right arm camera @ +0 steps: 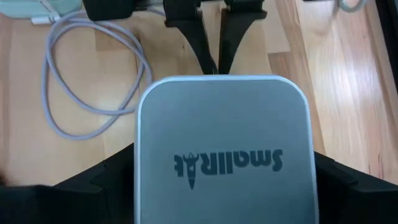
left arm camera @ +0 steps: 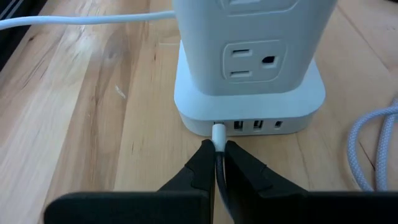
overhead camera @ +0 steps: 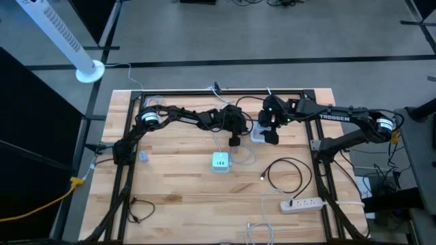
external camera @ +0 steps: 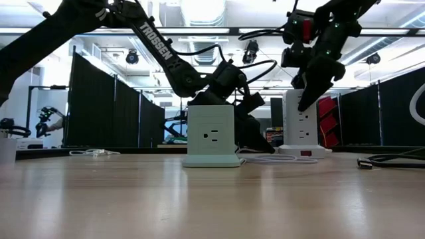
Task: Insert USB
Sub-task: Insert the purple charger cable into the white outlet extension
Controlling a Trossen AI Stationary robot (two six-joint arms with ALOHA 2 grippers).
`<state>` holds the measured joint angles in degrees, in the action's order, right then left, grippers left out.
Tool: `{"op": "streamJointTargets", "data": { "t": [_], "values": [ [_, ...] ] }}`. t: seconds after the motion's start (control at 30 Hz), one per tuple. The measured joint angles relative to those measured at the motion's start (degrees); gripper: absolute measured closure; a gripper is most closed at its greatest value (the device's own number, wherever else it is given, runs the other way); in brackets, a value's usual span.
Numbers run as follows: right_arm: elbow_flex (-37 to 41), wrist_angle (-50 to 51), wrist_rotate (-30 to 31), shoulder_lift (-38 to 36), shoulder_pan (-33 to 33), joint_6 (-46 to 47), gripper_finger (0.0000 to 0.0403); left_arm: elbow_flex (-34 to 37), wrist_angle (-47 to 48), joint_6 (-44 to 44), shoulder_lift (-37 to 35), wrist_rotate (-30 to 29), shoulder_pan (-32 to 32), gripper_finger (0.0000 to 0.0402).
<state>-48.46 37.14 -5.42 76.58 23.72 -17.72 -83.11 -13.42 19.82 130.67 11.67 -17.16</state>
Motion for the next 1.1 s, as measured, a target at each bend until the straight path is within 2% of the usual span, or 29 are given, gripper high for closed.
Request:
{"op": "streamJointTargets", "data": {
  "t": [0.37, 0.7, 0.83, 1.1],
  "values": [
    [2.3, -2.2, 1.0, -0.1, 0.3, 1.5, 0.0107, 0.3, -5.1, -2.4, 2.6, 0.4, 0.2, 0.0390],
    [2.7, -2.6, 0.9, 0.0, 0.3, 1.3, 0.0107, 0.3, -3.9, -2.3, 1.9, -0.1, 0.2, 0.0389],
    [2.8, -2.9, 0.9, 0.0, 0.3, 0.7, 0.0107, 0.3, -1.1, -3.3, 0.0, -3.2, 0.5, 0.0348],
    [2.9, -3.1, 0.7, 0.0, 0.3, 0.9, 0.0107, 0.2, 4.3, -5.5, -4.7, -3.5, 0.3, 0.0229]
  ]
}}
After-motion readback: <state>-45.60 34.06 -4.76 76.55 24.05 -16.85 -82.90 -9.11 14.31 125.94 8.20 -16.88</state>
